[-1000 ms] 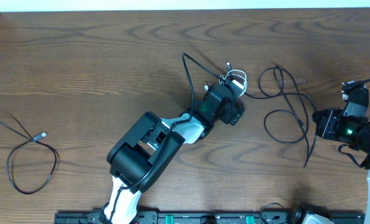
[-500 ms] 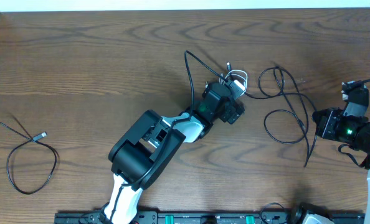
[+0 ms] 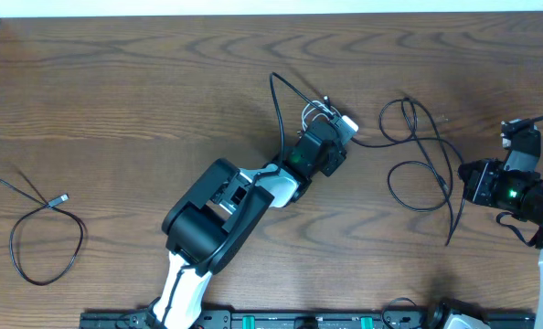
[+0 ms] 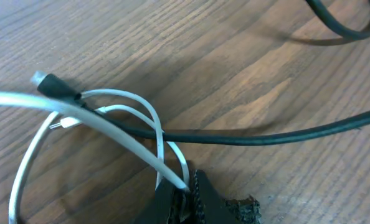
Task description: Untangle cables
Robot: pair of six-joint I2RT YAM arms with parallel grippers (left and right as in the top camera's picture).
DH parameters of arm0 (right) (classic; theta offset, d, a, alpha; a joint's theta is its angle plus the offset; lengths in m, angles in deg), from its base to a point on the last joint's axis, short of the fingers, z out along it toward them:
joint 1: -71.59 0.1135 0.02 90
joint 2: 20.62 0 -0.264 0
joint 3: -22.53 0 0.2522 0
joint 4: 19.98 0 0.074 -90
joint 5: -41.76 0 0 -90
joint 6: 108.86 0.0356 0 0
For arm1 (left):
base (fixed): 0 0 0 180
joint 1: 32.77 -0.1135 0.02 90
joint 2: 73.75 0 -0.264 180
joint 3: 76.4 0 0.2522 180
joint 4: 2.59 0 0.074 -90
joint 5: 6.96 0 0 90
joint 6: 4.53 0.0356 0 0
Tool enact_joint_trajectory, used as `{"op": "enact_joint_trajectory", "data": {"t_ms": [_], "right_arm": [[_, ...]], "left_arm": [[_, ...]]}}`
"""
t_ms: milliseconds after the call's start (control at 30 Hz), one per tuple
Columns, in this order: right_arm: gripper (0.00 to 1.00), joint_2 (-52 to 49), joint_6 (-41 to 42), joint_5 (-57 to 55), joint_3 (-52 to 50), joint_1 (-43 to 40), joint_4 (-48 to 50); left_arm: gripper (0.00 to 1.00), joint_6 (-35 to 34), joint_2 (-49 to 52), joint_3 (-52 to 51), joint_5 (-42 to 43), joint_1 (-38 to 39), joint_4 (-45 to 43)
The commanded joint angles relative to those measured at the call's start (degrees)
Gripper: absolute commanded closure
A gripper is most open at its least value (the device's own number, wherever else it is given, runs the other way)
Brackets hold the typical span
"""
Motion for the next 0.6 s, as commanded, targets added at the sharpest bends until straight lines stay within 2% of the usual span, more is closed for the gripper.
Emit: {"op": "enact_joint_trajectory", "data": {"t_ms": [0, 100, 267, 467, 567], "right_arm": [[0.99, -0.3, -1.0, 0.2, 0.7, -0.1, -0.1], [0.99, -0.3, -1.0, 0.2, 0.7, -0.1, -0.4], [0.99, -0.3, -1.0, 0.2, 0.7, -0.1, -0.3], [0.99, -0.3, -1.0, 0.2, 0.7, -0.1, -0.3], [0.99, -0.3, -1.0, 0.2, 0.7, -0.1, -0.3]], "left_arm": [[0.92, 0.8, 2.2, -0.4, -12.0, -0.6, 0.6], [0.92, 0.8, 2.2, -0.4, -26.8, -1.3, 1.2], [0.93, 0.8, 2.2, -0.4, -41.7, -5.3, 4.7], [0.93, 0.5, 2.2, -0.4, -43.6, -16.0, 14.5], [0.92, -2.3, 1.9, -0.4, -44.3, -20.5, 18.8]]}}
